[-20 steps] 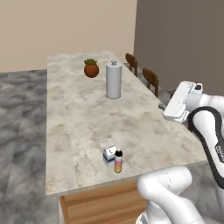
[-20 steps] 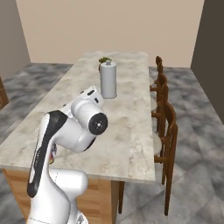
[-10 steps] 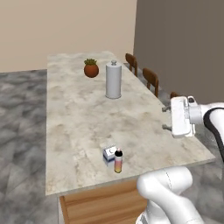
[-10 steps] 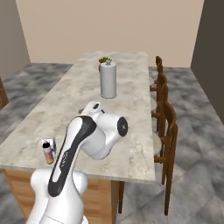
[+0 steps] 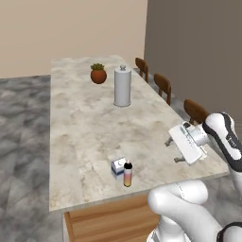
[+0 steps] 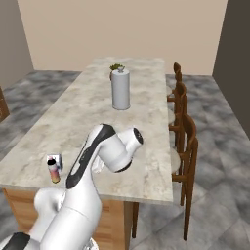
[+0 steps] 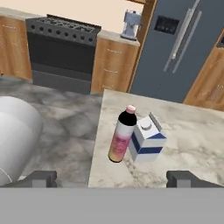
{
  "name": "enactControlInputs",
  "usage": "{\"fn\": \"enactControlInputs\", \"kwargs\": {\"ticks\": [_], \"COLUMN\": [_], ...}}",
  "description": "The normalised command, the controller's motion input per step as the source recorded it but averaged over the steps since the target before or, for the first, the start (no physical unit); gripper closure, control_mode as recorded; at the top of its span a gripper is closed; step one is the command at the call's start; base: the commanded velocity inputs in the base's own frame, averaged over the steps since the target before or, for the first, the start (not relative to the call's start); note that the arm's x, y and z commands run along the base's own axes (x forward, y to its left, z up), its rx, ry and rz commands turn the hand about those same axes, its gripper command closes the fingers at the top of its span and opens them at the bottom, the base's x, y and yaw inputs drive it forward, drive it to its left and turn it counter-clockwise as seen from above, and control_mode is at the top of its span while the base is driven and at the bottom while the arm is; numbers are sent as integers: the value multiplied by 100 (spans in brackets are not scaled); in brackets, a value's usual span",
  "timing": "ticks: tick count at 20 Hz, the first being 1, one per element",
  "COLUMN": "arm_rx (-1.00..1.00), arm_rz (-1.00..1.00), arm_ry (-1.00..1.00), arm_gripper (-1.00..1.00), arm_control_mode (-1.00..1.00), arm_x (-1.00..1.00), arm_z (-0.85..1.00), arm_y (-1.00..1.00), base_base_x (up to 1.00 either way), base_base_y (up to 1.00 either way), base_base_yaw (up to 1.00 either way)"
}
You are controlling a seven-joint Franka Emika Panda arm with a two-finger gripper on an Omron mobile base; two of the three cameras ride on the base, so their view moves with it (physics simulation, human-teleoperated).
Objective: Pick the bottled drink, milk, bottled drink from the counter and place them in the open cabinet.
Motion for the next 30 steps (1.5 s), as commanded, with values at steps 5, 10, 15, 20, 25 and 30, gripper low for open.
{"fn": "enactControlInputs", "kwargs": {"ticks": [5, 10, 15, 20, 25, 30], "arm_rx": [-23, -3, 0, 8, 12, 10], "arm_rz": [19, 7, -2, -15, -19, -17], "arm_ry": [23, 3, 2, 0, 0, 0], "arm_gripper": [-100, -100, -100, -100, -100, -100], "arm_control_mode": [-100, -100, -100, -100, -100, -100], "arm_x": [21, 4, 10, 19, 12, 7], "arm_z": [-98, -17, -18, -33, -29, -21], "arm_y": [20, 6, 15, 37, 37, 41], "base_base_x": [0, 0, 0, 0, 0, 0], "base_base_y": [0, 0, 0, 0, 0, 0], "base_base_yaw": [0, 0, 0, 0, 0, 0]}}
